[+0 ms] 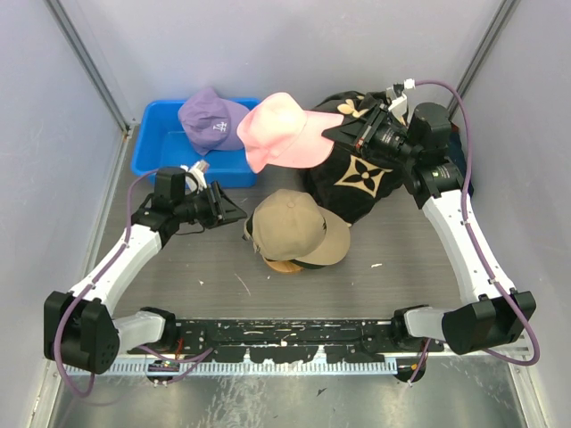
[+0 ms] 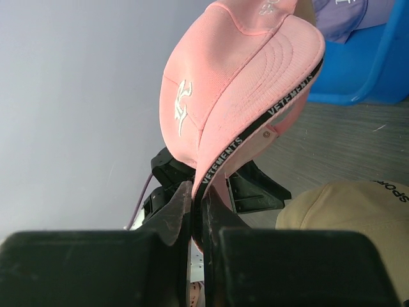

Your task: Stack the hats

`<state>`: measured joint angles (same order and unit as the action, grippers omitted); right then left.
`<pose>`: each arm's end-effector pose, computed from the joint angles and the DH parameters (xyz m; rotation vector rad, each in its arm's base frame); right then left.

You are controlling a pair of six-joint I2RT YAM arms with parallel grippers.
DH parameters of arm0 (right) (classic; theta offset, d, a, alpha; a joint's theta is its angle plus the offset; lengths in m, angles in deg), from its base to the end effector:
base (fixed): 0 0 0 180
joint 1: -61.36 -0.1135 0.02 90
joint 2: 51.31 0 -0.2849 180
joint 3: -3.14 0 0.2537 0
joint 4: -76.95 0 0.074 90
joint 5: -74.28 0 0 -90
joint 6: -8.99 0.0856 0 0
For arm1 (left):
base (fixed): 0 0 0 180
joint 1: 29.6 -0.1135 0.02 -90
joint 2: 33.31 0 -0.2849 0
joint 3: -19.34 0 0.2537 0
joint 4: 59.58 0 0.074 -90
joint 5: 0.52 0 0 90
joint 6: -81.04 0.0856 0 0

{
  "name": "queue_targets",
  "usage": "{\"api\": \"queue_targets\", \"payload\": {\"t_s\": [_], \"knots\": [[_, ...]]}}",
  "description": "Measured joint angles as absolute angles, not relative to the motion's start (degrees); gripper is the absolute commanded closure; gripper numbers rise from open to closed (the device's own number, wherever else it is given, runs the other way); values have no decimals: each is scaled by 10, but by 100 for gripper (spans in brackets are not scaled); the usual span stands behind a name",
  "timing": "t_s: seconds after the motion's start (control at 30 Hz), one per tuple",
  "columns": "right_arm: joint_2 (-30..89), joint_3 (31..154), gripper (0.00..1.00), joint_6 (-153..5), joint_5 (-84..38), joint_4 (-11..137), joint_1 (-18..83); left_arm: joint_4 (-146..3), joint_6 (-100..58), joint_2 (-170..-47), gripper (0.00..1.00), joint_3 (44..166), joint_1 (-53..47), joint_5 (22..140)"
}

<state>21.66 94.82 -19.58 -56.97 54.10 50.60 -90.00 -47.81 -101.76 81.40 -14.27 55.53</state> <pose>0.2988 0.1142 0.4573 0.1966 1.8585 1.5031 0.2608 -0.1211 0.2634 -0.1254 2.3373 -1.1564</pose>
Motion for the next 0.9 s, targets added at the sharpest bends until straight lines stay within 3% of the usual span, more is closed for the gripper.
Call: {"api": "queue_targets", "payload": {"t_s": [0.5,0.9], "knots": [[216,941,99,-196,-569,541,506,-910,-482,-1017,49,788,-118,557],[199,927,99,-196,-569,532,506,-895,-491,-1038,73,786,-109,570]]}}
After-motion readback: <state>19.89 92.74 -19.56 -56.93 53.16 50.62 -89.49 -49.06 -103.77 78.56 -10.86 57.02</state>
